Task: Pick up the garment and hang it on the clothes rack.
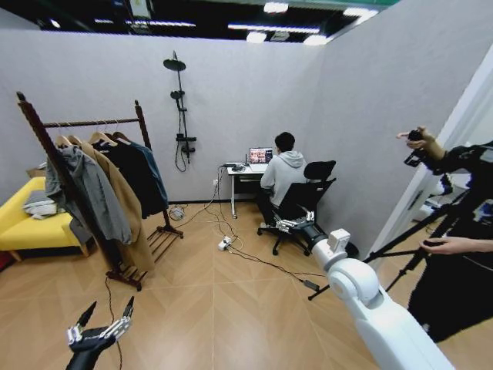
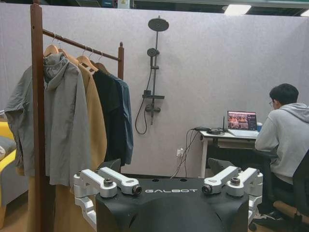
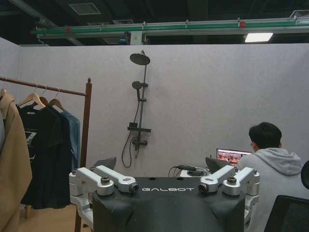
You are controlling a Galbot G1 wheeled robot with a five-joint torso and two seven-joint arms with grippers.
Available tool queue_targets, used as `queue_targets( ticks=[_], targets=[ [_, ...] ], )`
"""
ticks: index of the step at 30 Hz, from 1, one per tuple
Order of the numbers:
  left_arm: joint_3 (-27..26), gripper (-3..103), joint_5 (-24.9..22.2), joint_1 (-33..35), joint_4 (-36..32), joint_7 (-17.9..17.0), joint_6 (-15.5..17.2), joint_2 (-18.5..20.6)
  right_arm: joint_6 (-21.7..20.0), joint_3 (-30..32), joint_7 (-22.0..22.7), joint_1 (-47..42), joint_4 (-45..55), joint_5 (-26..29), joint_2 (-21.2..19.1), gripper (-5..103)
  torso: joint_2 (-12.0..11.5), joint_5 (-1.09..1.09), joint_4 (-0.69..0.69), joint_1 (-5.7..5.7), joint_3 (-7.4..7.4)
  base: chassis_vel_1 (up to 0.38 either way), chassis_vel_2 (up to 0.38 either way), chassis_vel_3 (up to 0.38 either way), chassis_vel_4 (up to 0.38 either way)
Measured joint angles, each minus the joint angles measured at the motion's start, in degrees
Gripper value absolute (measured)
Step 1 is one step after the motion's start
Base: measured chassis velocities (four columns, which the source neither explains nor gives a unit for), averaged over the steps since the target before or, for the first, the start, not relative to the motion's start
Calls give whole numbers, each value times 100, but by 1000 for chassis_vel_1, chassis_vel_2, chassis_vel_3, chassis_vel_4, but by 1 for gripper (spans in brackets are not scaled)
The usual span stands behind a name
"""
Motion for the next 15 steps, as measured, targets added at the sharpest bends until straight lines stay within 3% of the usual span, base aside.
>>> queue_targets(
  ticks=[10,13,15],
  targets=[
    [0,100,0,0,0,0,0,0,25,84,179,-419,38,-182,335,100,1,0,-1,-3,-1,0,0,0,0],
    [-1,100,0,0,0,0,0,0,111,206,286,-676,40,-276,635,100,1,1,0,-3,-1,0,0,0,0],
    [0,100,0,0,0,2,0,0,204,333,389,-1119,118,-440,1163,100,1,1,-1,-3,-1,0,0,0,0]
  ],
)
